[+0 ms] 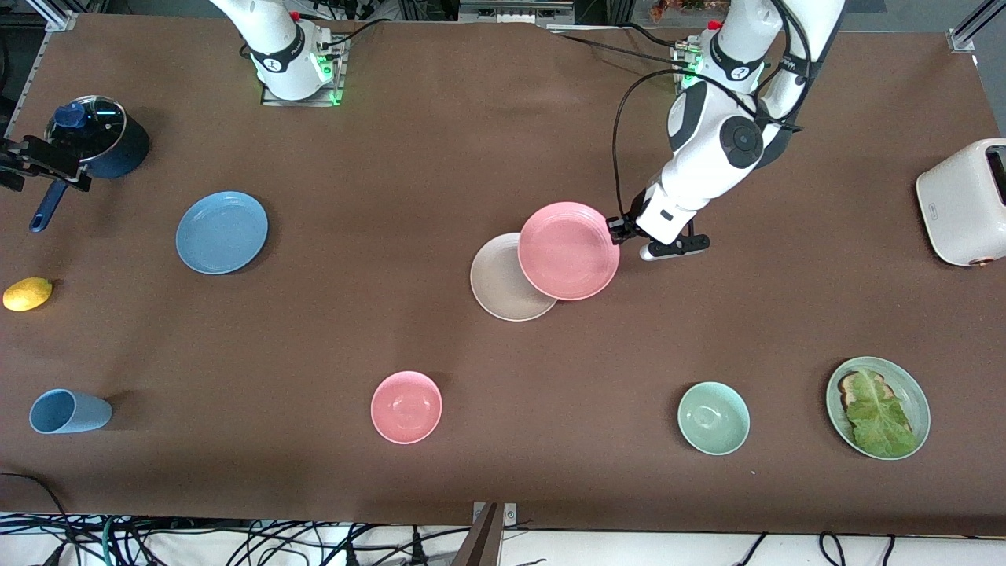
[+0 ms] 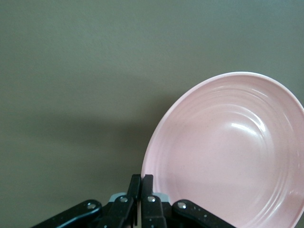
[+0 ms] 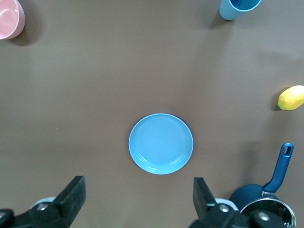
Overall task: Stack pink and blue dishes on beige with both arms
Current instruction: 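Carry the pink plate with the left gripper onto the beige plate, then open the left gripper and draw it back from the plates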
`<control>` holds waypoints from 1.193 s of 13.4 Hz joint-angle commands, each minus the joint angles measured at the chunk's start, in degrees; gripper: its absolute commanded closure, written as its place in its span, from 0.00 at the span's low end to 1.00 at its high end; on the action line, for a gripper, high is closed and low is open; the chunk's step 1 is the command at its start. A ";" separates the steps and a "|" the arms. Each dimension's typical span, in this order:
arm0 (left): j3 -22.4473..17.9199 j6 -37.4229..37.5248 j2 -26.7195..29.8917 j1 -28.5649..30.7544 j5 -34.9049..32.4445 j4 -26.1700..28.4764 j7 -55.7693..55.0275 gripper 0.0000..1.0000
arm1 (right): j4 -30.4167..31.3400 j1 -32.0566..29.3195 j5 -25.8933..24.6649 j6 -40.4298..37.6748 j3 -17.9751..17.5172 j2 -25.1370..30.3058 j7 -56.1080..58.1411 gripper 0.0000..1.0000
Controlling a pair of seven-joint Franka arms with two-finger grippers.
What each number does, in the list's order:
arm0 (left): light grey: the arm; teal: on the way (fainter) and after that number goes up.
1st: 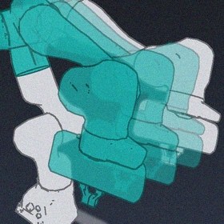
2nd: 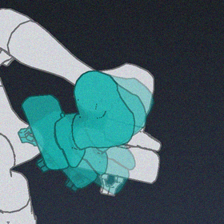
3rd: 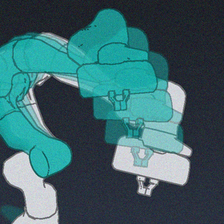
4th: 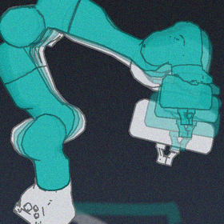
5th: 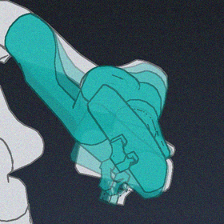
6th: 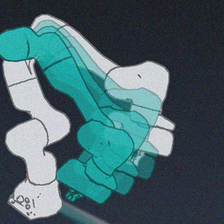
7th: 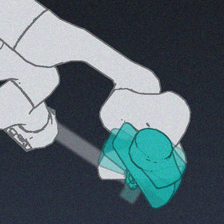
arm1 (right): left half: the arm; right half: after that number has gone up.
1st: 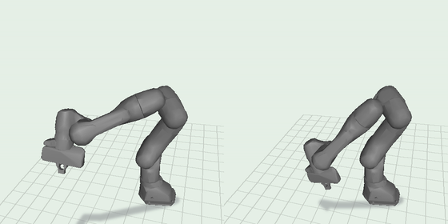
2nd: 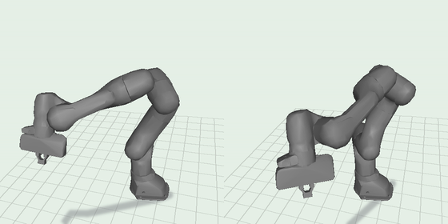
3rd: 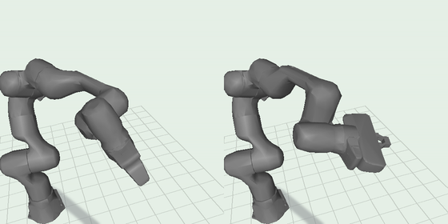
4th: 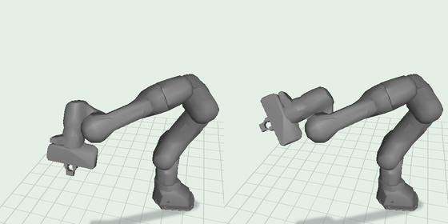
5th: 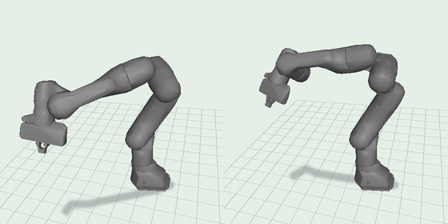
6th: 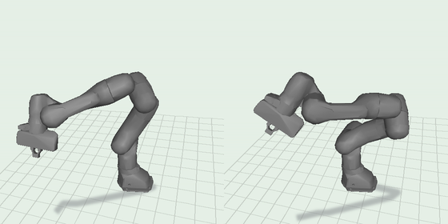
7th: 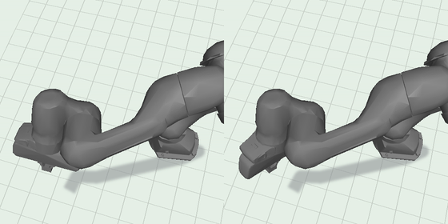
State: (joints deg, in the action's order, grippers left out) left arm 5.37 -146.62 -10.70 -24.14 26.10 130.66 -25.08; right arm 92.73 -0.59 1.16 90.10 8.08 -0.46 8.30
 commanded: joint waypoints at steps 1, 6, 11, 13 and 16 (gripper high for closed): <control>-0.45 -3.92 -2.12 -4.24 -1.31 -0.14 -6.89 1.00 | -1.33 -0.38 0.25 -0.36 -0.17 -0.68 -0.57 0.00; -0.45 -10.08 -6.78 -8.82 -1.31 -1.01 -13.06 1.00 | -1.33 -0.38 0.25 -0.36 -0.17 -0.59 -0.57 0.00; -0.53 -10.79 -10.21 -11.63 -1.31 -4.18 -18.42 1.00 | -1.33 -0.38 0.25 -0.36 -0.17 -0.59 -0.57 0.00; -0.53 -10.79 -11.62 -11.99 -2.01 -5.93 -20.52 1.00 | -1.33 -0.38 0.25 -0.36 -0.17 -0.59 -0.57 0.00; -0.62 -10.70 -12.94 -11.90 -5.78 -7.61 -24.56 1.00 | -1.41 -0.38 0.16 -0.53 -0.17 -0.68 -0.48 0.00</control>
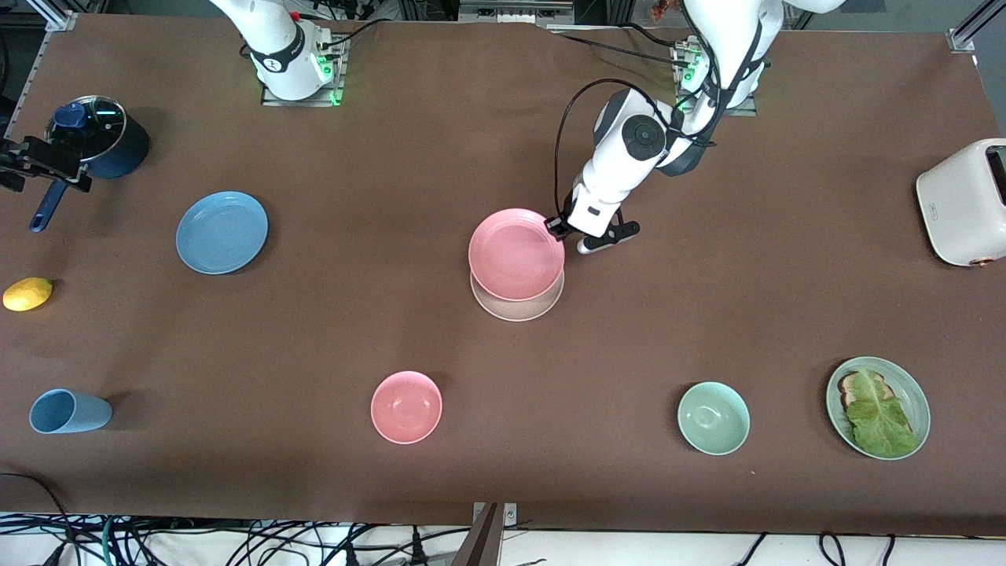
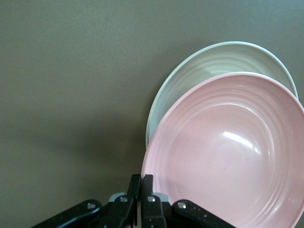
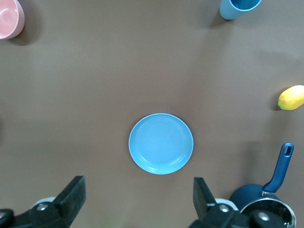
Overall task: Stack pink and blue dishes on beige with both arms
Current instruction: 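Open the left gripper and draw it back from the plates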
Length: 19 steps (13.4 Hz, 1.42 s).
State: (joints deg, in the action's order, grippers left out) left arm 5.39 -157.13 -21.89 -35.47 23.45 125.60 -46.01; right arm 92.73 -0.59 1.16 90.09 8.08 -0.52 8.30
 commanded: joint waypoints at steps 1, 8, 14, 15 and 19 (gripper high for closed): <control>-0.82 -0.19 -1.92 -0.39 -3.84 -2.73 -3.90 1.00 | -1.33 -0.38 0.07 -0.62 -0.17 -0.62 -0.57 0.00; -1.09 -0.10 -2.28 0.32 -4.20 -3.61 -3.47 0.58 | -0.80 -0.38 0.24 -0.36 -0.08 -2.90 -0.48 0.00; -5.29 17.31 1.84 1.63 -10.76 -9.99 -0.49 0.37 | 5.51 -1.79 0.33 5.25 3.42 -3.43 0.31 0.00; -5.57 24.09 2.20 2.77 -14.18 -13.68 -0.13 0.37 | 7.53 -1.79 0.33 7.09 3.96 -3.35 0.49 0.00; -6.88 38.54 3.26 6.72 -17.82 -22.58 8.98 0.30 | 19.03 -1.79 0.33 17.71 5.45 -1.77 5.74 0.00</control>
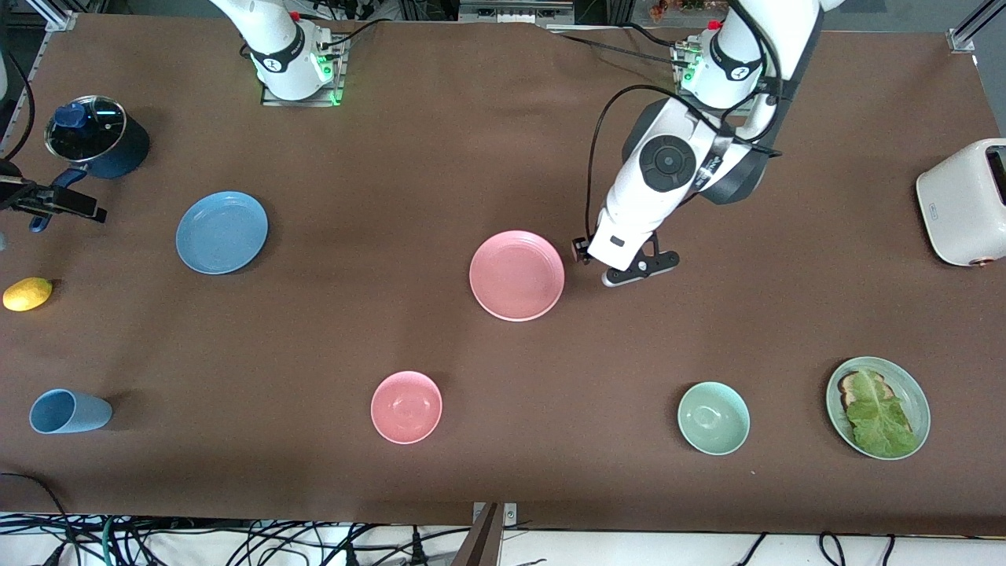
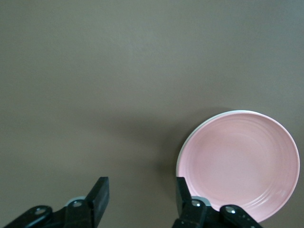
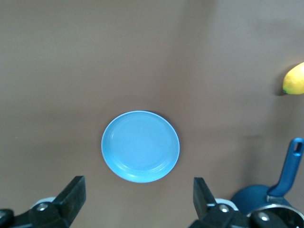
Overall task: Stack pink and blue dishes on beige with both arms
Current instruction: 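Move the right gripper to the blue plate while the left gripper retracts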
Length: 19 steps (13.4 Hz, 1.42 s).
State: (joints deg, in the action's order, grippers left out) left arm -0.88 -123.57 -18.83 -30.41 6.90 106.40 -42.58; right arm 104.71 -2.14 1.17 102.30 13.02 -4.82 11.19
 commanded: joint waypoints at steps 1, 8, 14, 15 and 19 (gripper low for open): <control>-1.31 8.13 0.46 2.98 -1.28 -5.48 8.44 0.29 | 10.74 -0.24 0.33 9.28 0.95 2.97 4.44 0.00; -1.05 18.09 4.06 15.54 -2.16 -9.72 27.96 0.26 | 27.12 -0.32 0.68 32.85 5.88 -0.70 12.53 0.00; -0.96 23.89 6.26 26.35 -2.16 -12.71 42.82 0.00 | 27.39 -0.85 8.02 36.30 6.32 -8.17 17.61 0.00; -0.96 24.07 6.96 27.67 -2.16 -12.71 44.23 0.00 | 27.30 -0.94 12.76 37.52 6.32 -9.84 21.81 0.00; -1.05 26.18 10.29 30.32 -4.87 -12.89 46.09 0.00 | 27.13 -2.61 20.54 39.55 6.41 -13.72 30.72 0.02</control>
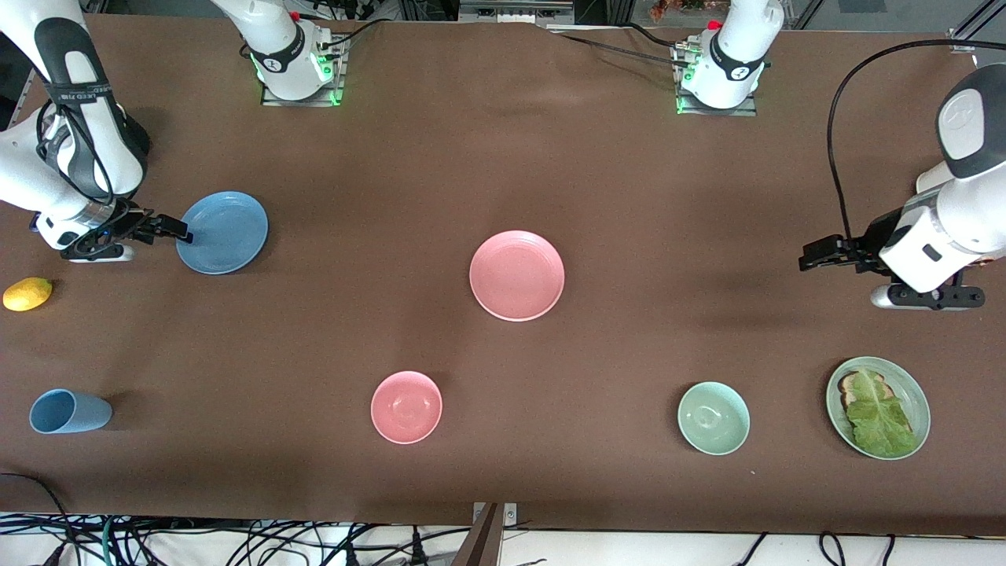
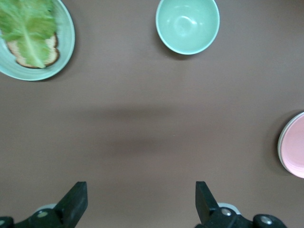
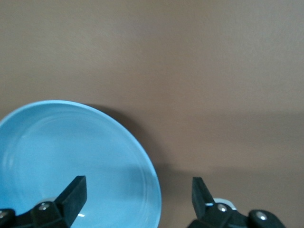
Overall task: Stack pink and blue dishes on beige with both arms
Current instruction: 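Grasp the blue plate rim with the right gripper and lift it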
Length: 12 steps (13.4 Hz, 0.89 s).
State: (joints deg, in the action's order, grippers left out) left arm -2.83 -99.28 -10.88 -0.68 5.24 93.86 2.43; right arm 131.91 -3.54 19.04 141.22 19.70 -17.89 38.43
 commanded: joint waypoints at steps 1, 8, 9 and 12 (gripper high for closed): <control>1.07 2.34 3.66 0.85 -3.91 -0.35 1.09 0.00 | -0.16 -1.29 2.84 0.64 -0.27 -0.65 4.19 0.02; 1.16 3.13 7.72 3.14 -3.13 -0.35 0.48 0.00 | -0.34 -2.87 10.48 0.02 -0.27 -3.20 13.16 0.29; 1.25 3.13 7.20 2.97 -3.13 -0.26 0.56 0.00 | -0.42 -2.87 10.49 -0.07 -0.27 -3.11 13.25 0.44; 1.42 3.13 5.96 2.35 -3.13 -0.17 0.04 0.00 | -0.42 -3.05 10.49 -0.59 -0.27 -3.20 13.69 0.78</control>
State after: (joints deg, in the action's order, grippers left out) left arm -1.87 -96.59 -4.21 1.74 2.60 93.97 2.64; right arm 131.84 -5.67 27.97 141.35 19.74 -21.08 50.00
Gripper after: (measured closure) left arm 0.000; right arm 0.480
